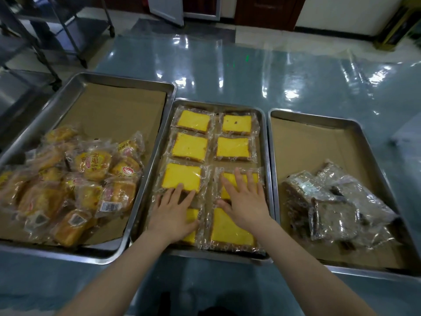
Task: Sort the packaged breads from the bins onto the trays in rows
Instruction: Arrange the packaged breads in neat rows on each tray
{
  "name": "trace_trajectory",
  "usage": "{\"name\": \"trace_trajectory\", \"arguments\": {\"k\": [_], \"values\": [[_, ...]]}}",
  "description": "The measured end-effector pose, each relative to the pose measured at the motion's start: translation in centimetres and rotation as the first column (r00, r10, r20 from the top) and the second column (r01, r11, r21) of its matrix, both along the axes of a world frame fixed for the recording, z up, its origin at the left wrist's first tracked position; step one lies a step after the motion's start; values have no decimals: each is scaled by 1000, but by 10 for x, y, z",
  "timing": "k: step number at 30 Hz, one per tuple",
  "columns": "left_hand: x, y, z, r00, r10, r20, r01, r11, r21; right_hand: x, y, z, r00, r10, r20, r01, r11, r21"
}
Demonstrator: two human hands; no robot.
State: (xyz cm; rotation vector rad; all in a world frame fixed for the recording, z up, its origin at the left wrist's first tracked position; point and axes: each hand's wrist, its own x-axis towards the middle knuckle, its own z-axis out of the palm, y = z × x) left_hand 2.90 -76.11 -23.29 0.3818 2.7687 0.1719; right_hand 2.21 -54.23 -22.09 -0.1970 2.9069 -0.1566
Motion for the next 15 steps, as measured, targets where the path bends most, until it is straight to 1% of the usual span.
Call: {"name": "trace_trajectory", "arguments": {"k": [1,3,9,11,13,15], "values": [[1,-1,-2,1000,1,-13,-1,1000,1,3,0,-2,999,10,37,-9,1000,-4],[4,-3,-7,999,3,-33,-3,1000,-1,7,0,-9,997,34,71,-37,999,39],[11,-5,-19,993,4,-117,-7,1000,-24,3,-6,-18,999,22,45,-25,997,78],[13,-6,-20,990,5,-144,-7,1000,-16,9,-8,-15,1000,22,-17,-21,997,71],[13,-6,-20,988,2,-154,-3,1000,-9,20,-9,-11,989,33,-144,-24,998,65],[13,-7,-19,989,-7,-149,7,1000,-3,36,-12,-10,976,42,-214,-31,998,52]]}}
